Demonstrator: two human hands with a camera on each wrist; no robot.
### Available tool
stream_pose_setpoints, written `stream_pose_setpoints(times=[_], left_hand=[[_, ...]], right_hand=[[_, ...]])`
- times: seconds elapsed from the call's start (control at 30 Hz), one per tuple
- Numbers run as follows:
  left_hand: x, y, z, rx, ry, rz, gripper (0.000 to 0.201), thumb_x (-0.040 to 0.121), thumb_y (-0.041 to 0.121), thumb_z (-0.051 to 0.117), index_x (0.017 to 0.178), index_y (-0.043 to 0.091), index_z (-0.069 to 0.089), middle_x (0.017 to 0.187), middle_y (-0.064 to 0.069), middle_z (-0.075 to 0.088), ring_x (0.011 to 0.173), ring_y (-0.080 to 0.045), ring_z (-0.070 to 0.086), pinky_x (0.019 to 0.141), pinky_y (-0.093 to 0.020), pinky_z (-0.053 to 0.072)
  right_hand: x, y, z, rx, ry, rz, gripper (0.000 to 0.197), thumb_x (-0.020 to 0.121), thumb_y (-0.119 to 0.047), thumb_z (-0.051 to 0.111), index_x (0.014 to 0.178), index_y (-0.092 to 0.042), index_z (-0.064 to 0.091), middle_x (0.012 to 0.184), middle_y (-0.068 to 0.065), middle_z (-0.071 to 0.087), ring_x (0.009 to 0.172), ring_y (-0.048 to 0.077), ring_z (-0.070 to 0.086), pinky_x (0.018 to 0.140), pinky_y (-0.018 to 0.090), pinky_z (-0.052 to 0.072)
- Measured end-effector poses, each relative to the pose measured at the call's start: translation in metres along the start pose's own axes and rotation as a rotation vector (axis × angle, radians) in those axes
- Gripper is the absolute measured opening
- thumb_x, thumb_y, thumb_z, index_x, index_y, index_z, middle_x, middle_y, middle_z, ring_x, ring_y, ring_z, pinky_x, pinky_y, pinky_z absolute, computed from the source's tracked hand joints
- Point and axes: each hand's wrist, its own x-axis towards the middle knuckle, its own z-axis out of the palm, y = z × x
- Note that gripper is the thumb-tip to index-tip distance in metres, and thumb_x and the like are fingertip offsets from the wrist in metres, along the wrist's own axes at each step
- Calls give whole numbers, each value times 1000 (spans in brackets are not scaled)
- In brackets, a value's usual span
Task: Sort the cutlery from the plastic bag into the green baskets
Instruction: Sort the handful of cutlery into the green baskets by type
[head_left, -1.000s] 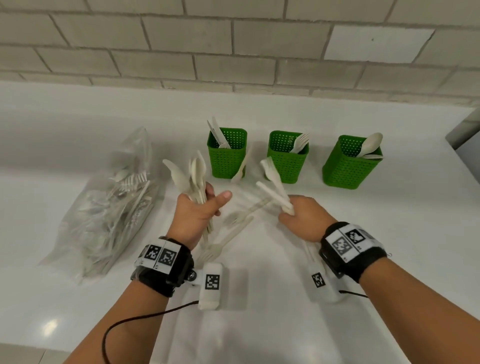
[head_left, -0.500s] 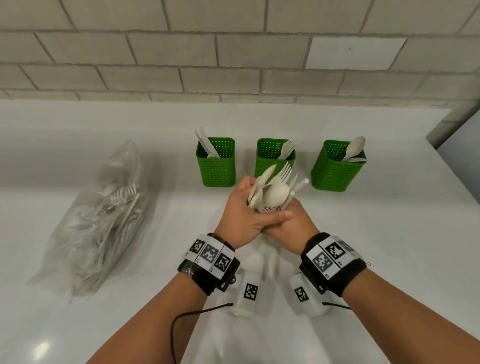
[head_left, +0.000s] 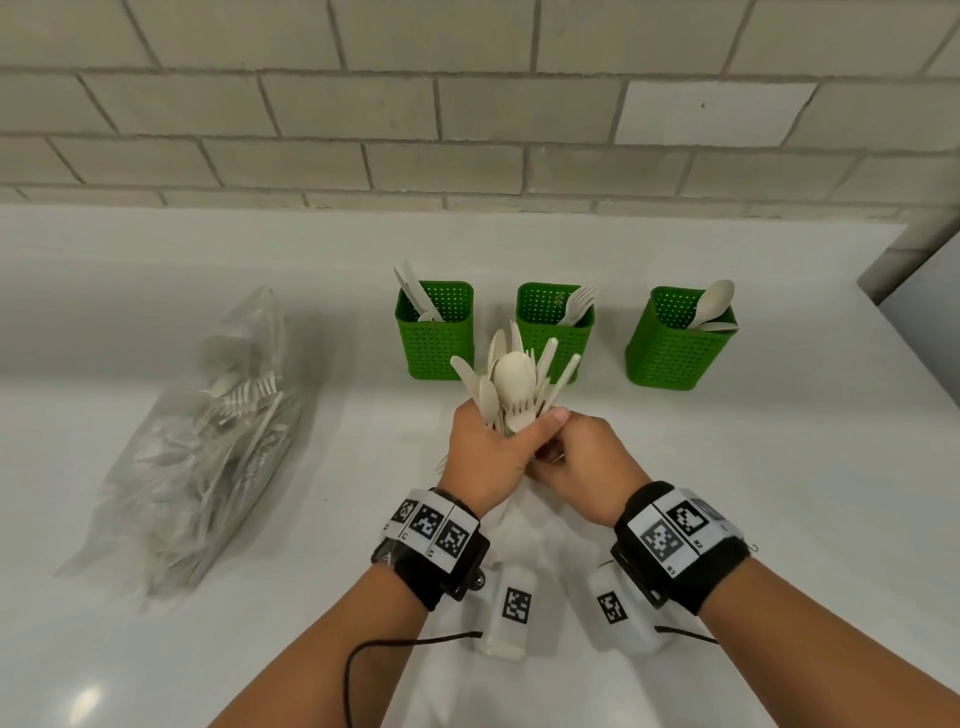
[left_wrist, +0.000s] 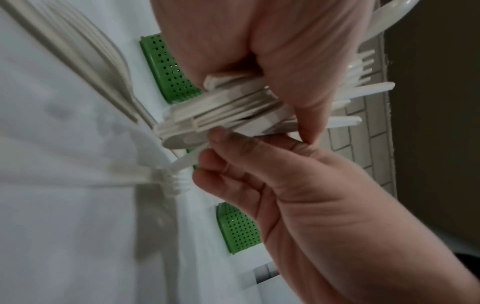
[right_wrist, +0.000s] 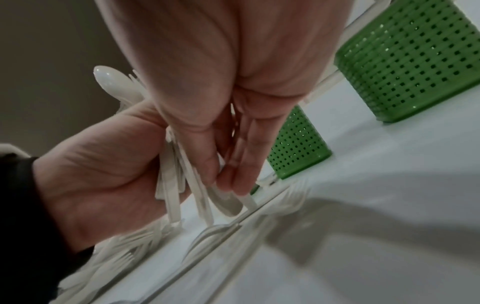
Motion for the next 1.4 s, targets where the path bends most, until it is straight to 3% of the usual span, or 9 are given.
stream_pose_setpoints(times=[0.13, 0.27, 0.4, 0.63, 0.9, 1.0, 1.17, 1.33, 1.4], left_hand=[[2, -12, -8, -4, 32, -108, 16, 82, 11, 77, 92, 0, 71, 85, -11, 75, 82, -19, 72, 76, -37, 58], [11, 3, -34, -126, 184, -106, 9, 82, 10, 76, 76, 13, 70, 63, -3, 66, 62, -18, 61, 67, -33, 53], [18, 13, -66, -197, 251, -78, 17, 82, 9, 76, 73, 10, 62, 55, -9, 54, 53, -22, 52, 64, -34, 49], [8, 10, -91, -257, 163, -174, 15, 79, 11, 75, 75, 5, 61, 56, -9, 54, 51, -23, 52, 63, -36, 52], [8, 7, -99, -250, 96, -200, 33, 68, 10, 85, 97, 7, 68, 71, -2, 60, 57, -15, 53, 66, -35, 54], [14, 7, -95, -359, 182, -321, 14, 82, 16, 76, 88, 8, 65, 54, -2, 48, 49, -15, 48, 59, -33, 51], [19, 7, -87, -596, 113, -560, 19, 94, 23, 61, 86, 6, 59, 60, -3, 50, 51, -15, 52, 57, -27, 50], [18, 7, -69, -757, -97, -611, 31, 95, 34, 57, 106, 5, 61, 93, -9, 72, 82, -20, 69, 74, -32, 57], [16, 11, -64, -843, -146, -584, 24, 94, 31, 59, 103, 9, 60, 86, -4, 68, 74, -15, 67, 66, -29, 56]], right_hand=[[3, 2, 6, -69, -169, -30, 21, 83, -3, 61, 103, -5, 68, 98, 10, 68, 90, 24, 65, 81, 30, 52], [28, 0, -12, -182, -133, -19, 39, 85, -1, 56, 123, -10, 63, 114, 9, 61, 103, 23, 60, 88, 24, 43], [70, -14, -8, -384, -144, -49, 49, 92, -7, 53, 139, -16, 50, 140, 12, 51, 125, 30, 51, 104, 35, 42], [113, -34, 19, -797, -243, -49, 33, 93, -8, 48, 126, -7, 53, 121, 11, 56, 105, 31, 61, 77, 36, 46], [112, -42, 23, -974, -283, -130, 28, 94, -2, 44, 119, 0, 56, 116, 15, 58, 103, 34, 62, 77, 39, 48], [97, -49, 14, -873, -143, -158, 31, 91, -1, 44, 120, -4, 54, 112, 12, 59, 96, 33, 64, 69, 36, 44], [38, -51, -11, -292, 174, -234, 30, 84, -6, 59, 113, -12, 61, 87, 1, 63, 77, 22, 61, 68, 33, 50], [-19, -59, 0, -119, 148, -449, 25, 83, -7, 61, 108, -11, 60, 85, -2, 61, 66, 19, 60, 59, 36, 54], [-25, -52, 10, -156, 103, -515, 21, 84, -10, 56, 105, -11, 57, 89, 1, 61, 63, 23, 59, 52, 39, 53]])
